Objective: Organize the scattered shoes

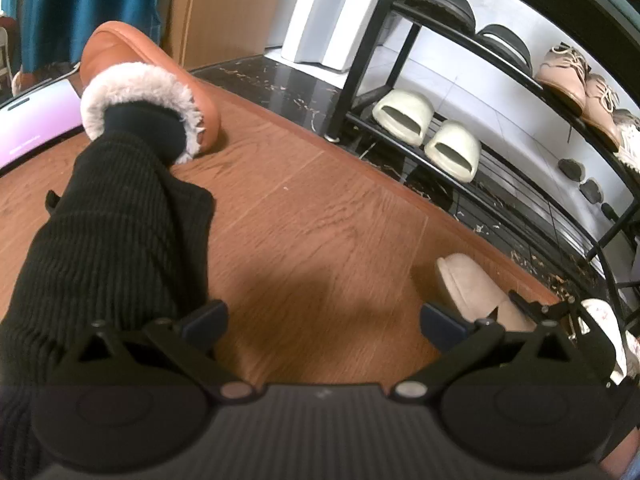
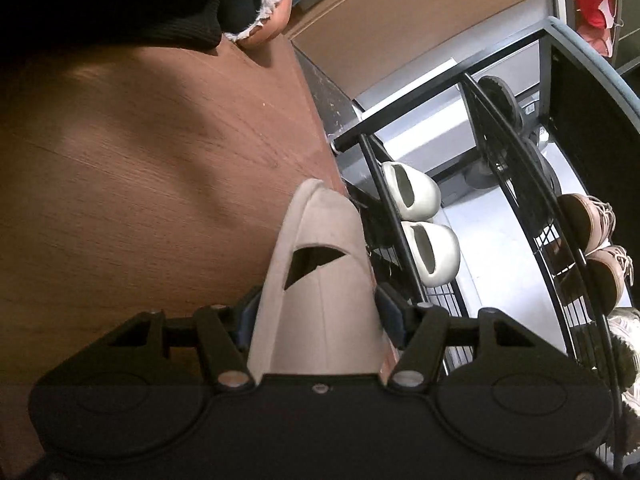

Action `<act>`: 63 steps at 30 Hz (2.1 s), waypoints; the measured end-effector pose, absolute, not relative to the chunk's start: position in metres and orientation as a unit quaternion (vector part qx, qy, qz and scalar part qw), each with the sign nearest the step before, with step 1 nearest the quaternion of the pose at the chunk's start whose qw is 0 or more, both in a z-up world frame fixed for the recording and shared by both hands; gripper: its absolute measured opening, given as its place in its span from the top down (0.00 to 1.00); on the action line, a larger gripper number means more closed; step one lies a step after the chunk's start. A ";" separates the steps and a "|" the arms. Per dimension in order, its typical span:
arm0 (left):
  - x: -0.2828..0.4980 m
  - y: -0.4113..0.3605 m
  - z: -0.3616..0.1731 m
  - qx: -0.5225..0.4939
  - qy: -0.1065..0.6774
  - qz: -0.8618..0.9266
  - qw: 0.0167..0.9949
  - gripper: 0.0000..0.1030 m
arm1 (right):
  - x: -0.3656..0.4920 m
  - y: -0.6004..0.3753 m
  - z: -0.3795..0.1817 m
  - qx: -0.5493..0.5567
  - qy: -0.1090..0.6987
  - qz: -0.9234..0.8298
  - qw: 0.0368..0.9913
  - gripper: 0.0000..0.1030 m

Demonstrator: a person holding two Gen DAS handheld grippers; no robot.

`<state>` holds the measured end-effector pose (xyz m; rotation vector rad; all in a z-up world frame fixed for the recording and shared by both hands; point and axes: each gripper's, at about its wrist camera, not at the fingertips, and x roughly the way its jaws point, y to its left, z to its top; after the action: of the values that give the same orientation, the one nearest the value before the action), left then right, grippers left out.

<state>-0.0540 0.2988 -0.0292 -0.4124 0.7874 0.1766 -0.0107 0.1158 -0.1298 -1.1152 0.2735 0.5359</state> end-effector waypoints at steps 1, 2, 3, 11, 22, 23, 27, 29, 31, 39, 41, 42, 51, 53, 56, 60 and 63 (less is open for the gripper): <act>-0.054 0.299 -0.029 -0.201 0.380 0.086 0.899 0.01 | -0.011 0.117 -0.129 -0.522 0.128 0.253 0.805 0.40; -0.054 0.300 -0.029 -0.202 0.380 0.087 0.898 0.01 | -0.010 0.117 -0.129 -0.523 0.128 0.255 0.803 0.40; -0.054 0.300 -0.029 -0.203 0.380 0.087 0.898 0.01 | -0.010 0.118 -0.129 -0.524 0.127 0.257 0.802 0.40; -0.054 0.299 -0.029 -0.201 0.381 0.090 0.898 0.01 | -0.009 0.124 -0.126 -0.532 0.127 0.276 0.790 0.36; -0.054 0.299 -0.030 -0.203 0.381 0.089 0.898 0.01 | -0.026 0.117 -0.133 -0.534 0.140 0.315 0.772 0.30; -0.054 0.300 -0.030 -0.203 0.381 0.089 0.898 0.01 | -0.026 0.116 -0.131 -0.527 0.148 0.323 0.772 0.28; -0.054 0.300 -0.030 -0.204 0.381 0.090 0.897 0.01 | -0.028 0.111 -0.115 -0.469 0.183 0.359 0.786 0.13; -0.053 0.300 -0.030 -0.204 0.380 0.089 0.898 0.01 | -0.027 0.109 -0.106 -0.441 0.195 0.370 0.794 0.06; -0.053 0.300 -0.030 -0.203 0.380 0.090 0.898 0.01 | -0.023 0.103 -0.087 -0.385 0.227 0.373 0.813 0.06; -0.053 0.299 -0.031 -0.208 0.379 0.090 0.897 0.01 | 0.022 0.036 -0.046 0.045 0.402 0.208 0.890 0.01; -0.053 0.298 -0.031 -0.206 0.380 0.089 0.897 0.01 | 0.028 0.020 -0.059 0.201 0.462 0.145 0.852 0.01; -0.053 0.297 -0.031 -0.205 0.379 0.088 0.898 0.01 | 0.031 0.011 -0.066 0.277 0.486 0.112 0.822 0.01; -0.054 0.299 -0.030 -0.204 0.375 0.089 0.900 0.01 | 0.037 0.005 -0.112 0.591 0.567 -0.081 0.568 0.00; -0.054 0.298 -0.029 -0.204 0.374 0.088 0.900 0.01 | 0.035 0.008 -0.119 0.603 0.565 -0.109 0.552 0.00; -0.055 0.298 -0.029 -0.204 0.373 0.087 0.901 0.01 | 0.033 0.011 -0.130 0.618 0.551 -0.166 0.535 0.00; -0.056 0.300 -0.029 -0.208 0.372 0.087 0.900 0.01 | 0.037 0.006 -0.142 0.627 0.537 -0.207 0.525 0.00; -0.055 0.301 -0.029 -0.212 0.372 0.086 0.900 0.01 | 0.042 0.001 -0.147 0.616 0.537 -0.208 0.538 0.00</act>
<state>-0.0550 0.3006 -0.0294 -0.4387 0.7702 0.1788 0.0420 0.0010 -0.1466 1.4647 1.2779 -0.4955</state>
